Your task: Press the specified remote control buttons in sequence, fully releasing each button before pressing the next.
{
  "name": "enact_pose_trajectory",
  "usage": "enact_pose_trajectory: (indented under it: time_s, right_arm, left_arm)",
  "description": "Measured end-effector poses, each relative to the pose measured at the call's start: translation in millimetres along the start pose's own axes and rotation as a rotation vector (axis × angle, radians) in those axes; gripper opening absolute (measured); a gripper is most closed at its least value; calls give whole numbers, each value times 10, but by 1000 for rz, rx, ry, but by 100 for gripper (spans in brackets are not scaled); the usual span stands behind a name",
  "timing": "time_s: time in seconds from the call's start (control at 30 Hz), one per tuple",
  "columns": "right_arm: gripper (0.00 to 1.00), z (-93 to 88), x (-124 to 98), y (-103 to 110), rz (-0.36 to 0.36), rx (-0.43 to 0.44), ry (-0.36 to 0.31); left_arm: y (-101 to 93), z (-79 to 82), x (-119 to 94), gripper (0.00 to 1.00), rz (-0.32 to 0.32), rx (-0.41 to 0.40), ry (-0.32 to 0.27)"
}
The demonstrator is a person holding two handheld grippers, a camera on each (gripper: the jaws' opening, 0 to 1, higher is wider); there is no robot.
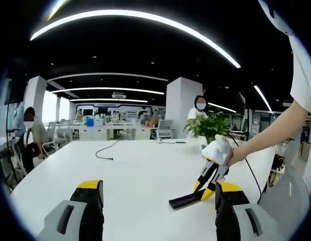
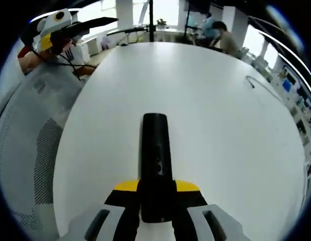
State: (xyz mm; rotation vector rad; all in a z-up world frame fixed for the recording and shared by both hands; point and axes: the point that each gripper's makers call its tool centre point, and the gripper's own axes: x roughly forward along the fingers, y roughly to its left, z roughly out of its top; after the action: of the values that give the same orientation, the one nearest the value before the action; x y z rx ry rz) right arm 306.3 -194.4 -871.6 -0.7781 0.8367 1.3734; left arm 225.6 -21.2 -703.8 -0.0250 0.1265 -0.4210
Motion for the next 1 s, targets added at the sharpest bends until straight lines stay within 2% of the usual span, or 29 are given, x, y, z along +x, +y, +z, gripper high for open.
enact_pose_trajectory:
  time_s: [1.0]
  right_arm:
    - [21,-50,-7,-337,-5,11,27]
  left_arm:
    - [-6,-40,11,95,-5,-5,17]
